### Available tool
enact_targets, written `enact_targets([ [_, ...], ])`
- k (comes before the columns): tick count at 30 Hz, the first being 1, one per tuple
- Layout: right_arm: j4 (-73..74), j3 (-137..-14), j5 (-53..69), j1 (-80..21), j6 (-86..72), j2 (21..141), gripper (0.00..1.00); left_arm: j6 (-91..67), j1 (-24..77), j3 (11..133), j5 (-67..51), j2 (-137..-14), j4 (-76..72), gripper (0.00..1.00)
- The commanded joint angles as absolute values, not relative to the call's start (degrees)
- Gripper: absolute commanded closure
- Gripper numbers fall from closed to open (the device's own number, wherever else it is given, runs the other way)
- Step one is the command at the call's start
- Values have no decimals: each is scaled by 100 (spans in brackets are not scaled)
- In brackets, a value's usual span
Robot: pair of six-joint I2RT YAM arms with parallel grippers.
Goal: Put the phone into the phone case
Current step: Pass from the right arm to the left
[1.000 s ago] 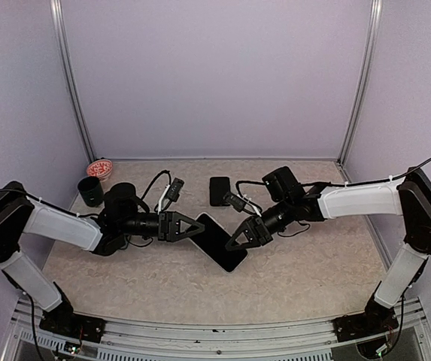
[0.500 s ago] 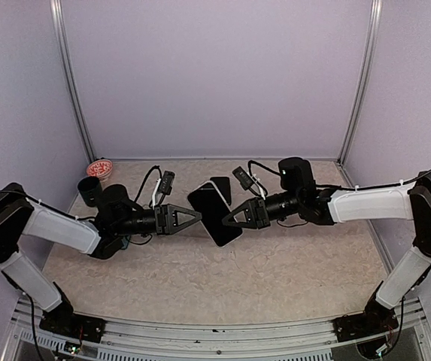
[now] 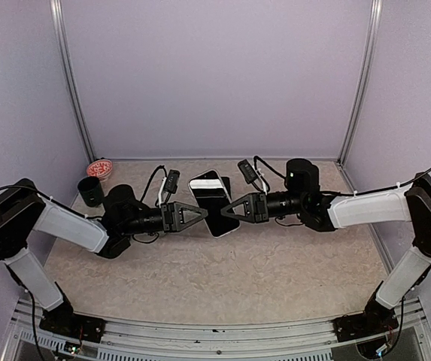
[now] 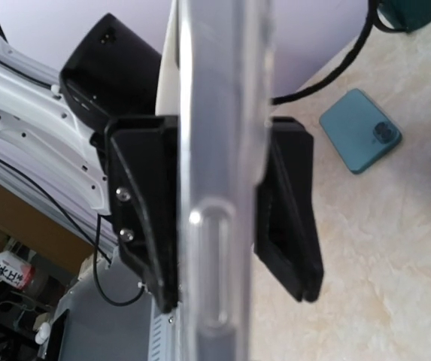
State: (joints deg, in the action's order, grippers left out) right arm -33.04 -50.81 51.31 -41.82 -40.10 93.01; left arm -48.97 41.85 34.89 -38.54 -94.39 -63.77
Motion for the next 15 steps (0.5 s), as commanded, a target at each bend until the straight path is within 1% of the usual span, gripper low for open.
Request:
enact_targets([
  [1, -3887, -5052, 5108, -4251, -4157, 9406, 100, -4908, 4210, 3621, -3746, -9518, -6689, 53],
  [5, -3889, -5036, 5151, -4275, -4153, 9472, 100, -4915, 4203, 3619, -3683, -9502, -6745, 58],
  [10, -3772, -5000, 5038, -4279, -4041, 9466, 100, -4931, 4191, 3642, -3666, -9466, -6722, 72],
  [13, -3675, -5017, 4945, -4275, -3984, 9458, 100, -4921, 4192, 3688, -3657, -9474, -6596, 82],
  [15, -3581, -5023, 4874, -4273, -3933, 9457, 100, -4907, 4192, 3713, -3631, -9475, -6480, 86],
])
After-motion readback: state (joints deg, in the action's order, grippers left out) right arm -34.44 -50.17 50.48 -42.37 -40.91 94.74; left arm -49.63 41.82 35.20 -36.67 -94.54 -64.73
